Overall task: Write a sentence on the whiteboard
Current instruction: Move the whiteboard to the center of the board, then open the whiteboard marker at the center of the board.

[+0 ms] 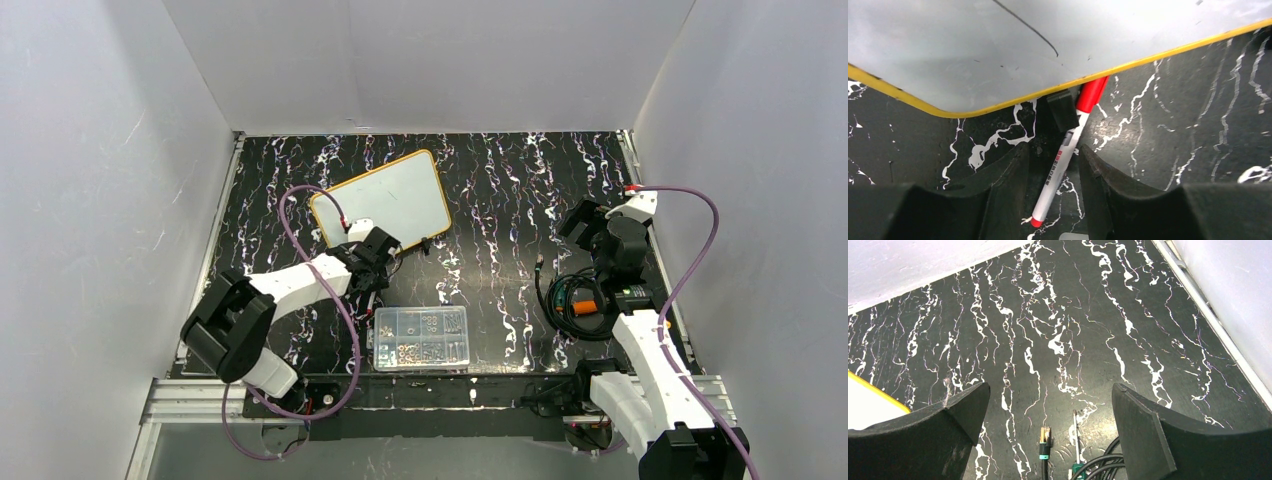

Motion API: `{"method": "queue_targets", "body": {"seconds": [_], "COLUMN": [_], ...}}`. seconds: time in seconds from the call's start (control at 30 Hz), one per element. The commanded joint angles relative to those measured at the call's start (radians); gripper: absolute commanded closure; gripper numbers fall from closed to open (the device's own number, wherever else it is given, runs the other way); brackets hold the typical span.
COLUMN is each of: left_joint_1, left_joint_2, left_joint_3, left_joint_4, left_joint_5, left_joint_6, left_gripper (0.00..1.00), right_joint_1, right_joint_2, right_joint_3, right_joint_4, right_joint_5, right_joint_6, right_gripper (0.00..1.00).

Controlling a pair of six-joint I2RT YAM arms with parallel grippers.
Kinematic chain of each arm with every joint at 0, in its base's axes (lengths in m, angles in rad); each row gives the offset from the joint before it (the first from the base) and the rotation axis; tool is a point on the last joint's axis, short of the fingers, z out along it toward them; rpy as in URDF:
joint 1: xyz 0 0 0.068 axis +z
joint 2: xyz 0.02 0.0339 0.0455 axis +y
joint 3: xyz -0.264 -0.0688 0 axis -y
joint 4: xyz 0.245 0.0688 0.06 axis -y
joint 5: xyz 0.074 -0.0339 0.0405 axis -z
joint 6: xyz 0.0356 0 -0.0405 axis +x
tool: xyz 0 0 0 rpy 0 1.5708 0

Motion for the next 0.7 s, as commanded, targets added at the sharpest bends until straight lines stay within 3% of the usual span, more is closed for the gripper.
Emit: {"method": "queue_targets", "body": {"seconds": [0.0, 0.13, 0.33, 0.53, 0.67], "left_joint_1": [-0.007, -0.02, -0.041, -0.074, -0.09], "left_joint_2": [0.032, 0.068, 0.093, 0.111, 0.089], "left_joint_3": [-0.009, -0.009, 0.017, 0.033, 0.044], "left_joint_4": [-0.013, -0.021, -0.026, -0.039, -0.037], "left_joint_5": [0.026, 0.034, 0.057, 0.084, 0.074], "left_joint_6": [0.051, 0.051, 0.093, 0.164, 0.217], "left_gripper": [0.61, 0.74, 0.79, 0.98, 1.0], "right_joint_1": [-0.002, -0.002, -0.002, -0.003, -0.002], "right_joint_2": [-0.002, -0.001, 0.005, 0.005, 0.006], "right_joint_3": [0.007, 0.007, 0.006, 0.007, 0.006], "right_joint_4": [0.035, 0.035, 0.037, 0.037, 0.037], "right_joint_5": [0.005, 0.005, 0.005, 0.008, 0.007], "right_joint_6": [-0.003, -0.003, -0.003, -0.003, -0.003], "right_gripper": [0.0, 0.0, 0.0, 0.0, 0.0]}}
